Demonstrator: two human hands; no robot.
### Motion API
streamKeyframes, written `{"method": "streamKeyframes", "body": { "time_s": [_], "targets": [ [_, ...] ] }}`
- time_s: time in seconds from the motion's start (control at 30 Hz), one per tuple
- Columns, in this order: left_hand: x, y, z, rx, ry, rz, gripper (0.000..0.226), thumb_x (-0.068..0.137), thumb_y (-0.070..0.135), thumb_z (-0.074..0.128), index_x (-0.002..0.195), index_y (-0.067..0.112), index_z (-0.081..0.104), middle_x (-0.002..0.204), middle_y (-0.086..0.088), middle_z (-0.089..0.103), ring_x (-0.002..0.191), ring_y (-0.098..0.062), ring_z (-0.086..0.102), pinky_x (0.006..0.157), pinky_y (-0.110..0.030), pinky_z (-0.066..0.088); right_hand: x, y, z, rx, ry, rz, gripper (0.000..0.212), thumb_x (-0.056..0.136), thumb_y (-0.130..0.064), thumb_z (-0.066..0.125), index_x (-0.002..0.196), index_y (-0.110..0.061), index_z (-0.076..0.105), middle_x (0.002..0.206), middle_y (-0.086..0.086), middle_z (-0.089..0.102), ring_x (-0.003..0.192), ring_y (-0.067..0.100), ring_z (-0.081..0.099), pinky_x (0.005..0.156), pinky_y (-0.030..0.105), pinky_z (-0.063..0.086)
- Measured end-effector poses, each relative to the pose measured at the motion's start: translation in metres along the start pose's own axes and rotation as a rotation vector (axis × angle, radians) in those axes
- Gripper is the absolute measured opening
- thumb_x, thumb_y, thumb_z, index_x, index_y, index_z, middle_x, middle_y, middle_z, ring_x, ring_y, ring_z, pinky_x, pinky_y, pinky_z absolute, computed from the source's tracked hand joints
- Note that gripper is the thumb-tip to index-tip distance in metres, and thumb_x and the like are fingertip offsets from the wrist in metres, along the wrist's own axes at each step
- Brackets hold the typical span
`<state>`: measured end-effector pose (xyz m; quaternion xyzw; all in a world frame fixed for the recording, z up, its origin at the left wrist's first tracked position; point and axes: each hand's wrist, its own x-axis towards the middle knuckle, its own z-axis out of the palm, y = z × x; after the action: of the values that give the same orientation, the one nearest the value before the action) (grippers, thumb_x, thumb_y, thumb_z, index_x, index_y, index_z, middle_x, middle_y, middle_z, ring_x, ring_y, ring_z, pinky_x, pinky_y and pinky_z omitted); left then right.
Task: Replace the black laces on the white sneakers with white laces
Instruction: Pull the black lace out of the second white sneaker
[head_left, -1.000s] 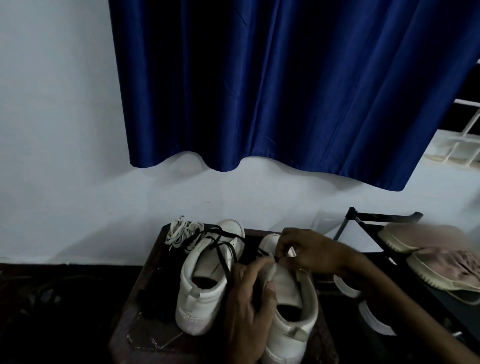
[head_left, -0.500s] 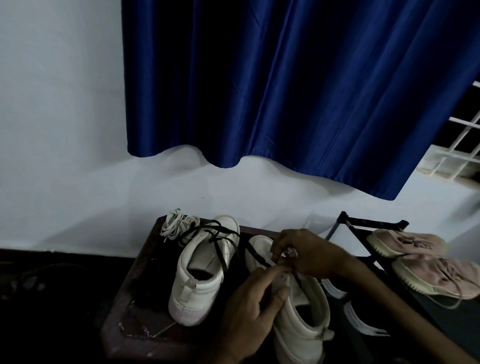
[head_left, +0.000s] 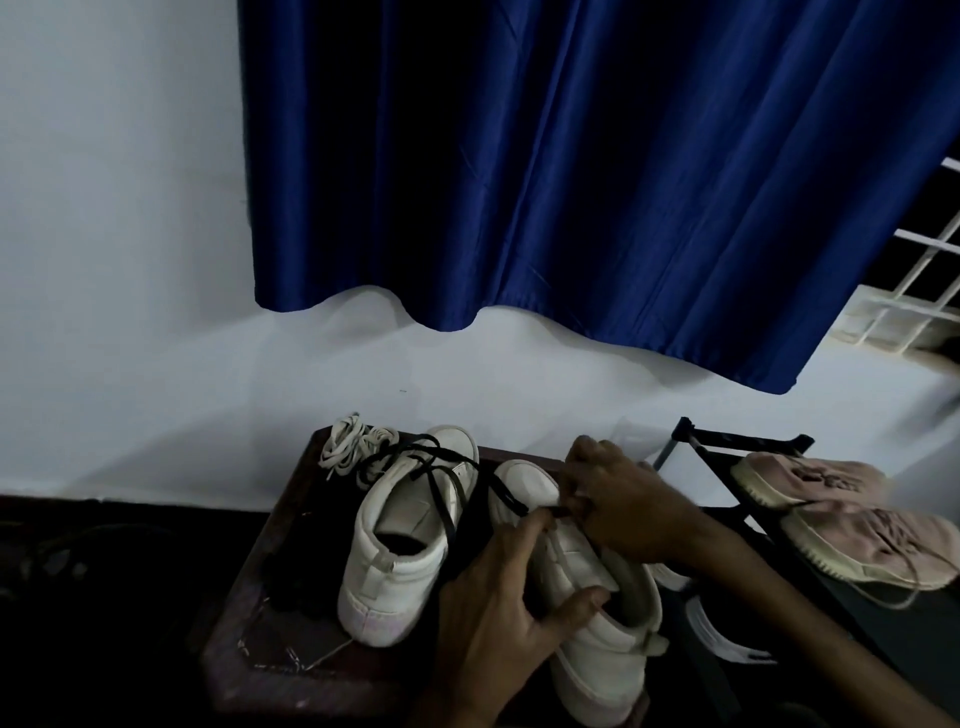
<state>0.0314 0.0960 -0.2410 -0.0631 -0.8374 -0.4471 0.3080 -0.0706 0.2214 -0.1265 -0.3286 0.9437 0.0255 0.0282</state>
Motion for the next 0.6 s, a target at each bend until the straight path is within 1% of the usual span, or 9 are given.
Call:
{"method": "streamKeyframes", "body": {
  "time_s": [0.07,0.1,0.17,0.2,0.3,0.4,0.5,0.53,0.6],
  "targets": [
    [0.000,0.001,-0.002,-0.009,-0.036,-0.019,0.070,0.077,0.086,0.043,0.134,0.046,0.035,0.126,0.022,0.057,0.115,0.009,0.051,0.083,-0.010,0.046,-0.001,0.014,-0.009,0.064,0.028,0.021,0.011,0.094,-0.022,0.052,0.097,-0.020,0.063,0.110,-0.007,0.043,0.105,0.010,0.044,0.088,0.043,0.049],
    [0.000,0.000,-0.003,-0.023,-0.077,-0.027,0.072,0.075,0.090,0.039,0.134,0.051,0.028,0.129,0.023,0.053,0.118,0.008,0.049,0.086,-0.012,0.046,-0.002,0.019,-0.009,0.096,0.047,0.048,0.009,0.093,-0.023,0.054,0.093,-0.024,0.063,0.108,-0.010,0.043,0.106,0.009,0.047,0.088,0.044,0.050],
    [-0.002,-0.002,-0.003,-0.048,-0.171,-0.006,0.072,0.074,0.092,0.032,0.136,0.060,0.016,0.133,0.021,0.047,0.121,0.003,0.048,0.090,-0.021,0.048,-0.001,0.018,-0.007,0.068,0.027,0.048,0.007,0.092,-0.026,0.056,0.094,-0.030,0.062,0.110,-0.013,0.042,0.109,0.011,0.049,0.087,0.047,0.050],
    [-0.002,-0.002,-0.002,-0.047,-0.193,0.020,0.071,0.075,0.090,0.033,0.138,0.061,0.015,0.133,0.019,0.046,0.121,0.000,0.050,0.090,-0.025,0.049,-0.001,0.015,-0.005,0.056,0.002,0.023,0.009,0.092,-0.029,0.054,0.096,-0.033,0.062,0.114,-0.013,0.043,0.111,0.010,0.048,0.088,0.047,0.049],
    [-0.001,-0.001,-0.003,-0.005,-0.209,0.091,0.072,0.081,0.083,0.042,0.144,0.058,0.018,0.125,0.014,0.050,0.110,-0.006,0.057,0.081,-0.031,0.053,0.000,0.004,-0.006,0.076,-0.085,-0.053,0.015,0.092,-0.030,0.054,0.101,-0.039,0.064,0.123,-0.014,0.044,0.115,0.007,0.043,0.093,0.045,0.044],
    [-0.003,-0.001,-0.003,-0.009,-0.192,0.116,0.074,0.080,0.082,0.046,0.144,0.056,0.019,0.123,0.014,0.054,0.109,-0.007,0.059,0.078,-0.032,0.055,0.003,-0.001,-0.005,0.026,-0.097,-0.052,0.018,0.090,-0.025,0.060,0.102,-0.036,0.066,0.122,-0.012,0.049,0.114,0.007,0.045,0.094,0.045,0.045],
    [-0.004,-0.002,-0.004,-0.010,-0.215,0.102,0.076,0.078,0.084,0.046,0.143,0.055,0.018,0.124,0.016,0.055,0.108,-0.005,0.059,0.078,-0.033,0.055,0.002,-0.004,0.003,0.136,-0.093,-0.063,0.023,0.085,-0.010,0.060,0.093,-0.031,0.067,0.116,-0.010,0.052,0.108,0.009,0.050,0.090,0.047,0.048],
    [-0.004,-0.001,-0.003,0.003,-0.213,0.103,0.077,0.077,0.085,0.045,0.143,0.055,0.018,0.124,0.017,0.055,0.108,-0.004,0.059,0.077,-0.032,0.055,0.000,-0.005,0.004,0.155,-0.092,-0.066,0.024,0.084,-0.009,0.059,0.088,-0.032,0.064,0.115,-0.011,0.051,0.107,0.009,0.050,0.089,0.048,0.048],
    [-0.003,-0.001,-0.001,0.033,-0.194,0.100,0.079,0.077,0.085,0.045,0.143,0.053,0.018,0.126,0.017,0.055,0.112,-0.003,0.059,0.077,-0.030,0.056,-0.005,-0.004,0.000,0.152,-0.070,-0.055,0.020,0.086,-0.016,0.059,0.085,-0.036,0.061,0.114,-0.013,0.047,0.108,0.009,0.046,0.090,0.048,0.046]
  ]
}}
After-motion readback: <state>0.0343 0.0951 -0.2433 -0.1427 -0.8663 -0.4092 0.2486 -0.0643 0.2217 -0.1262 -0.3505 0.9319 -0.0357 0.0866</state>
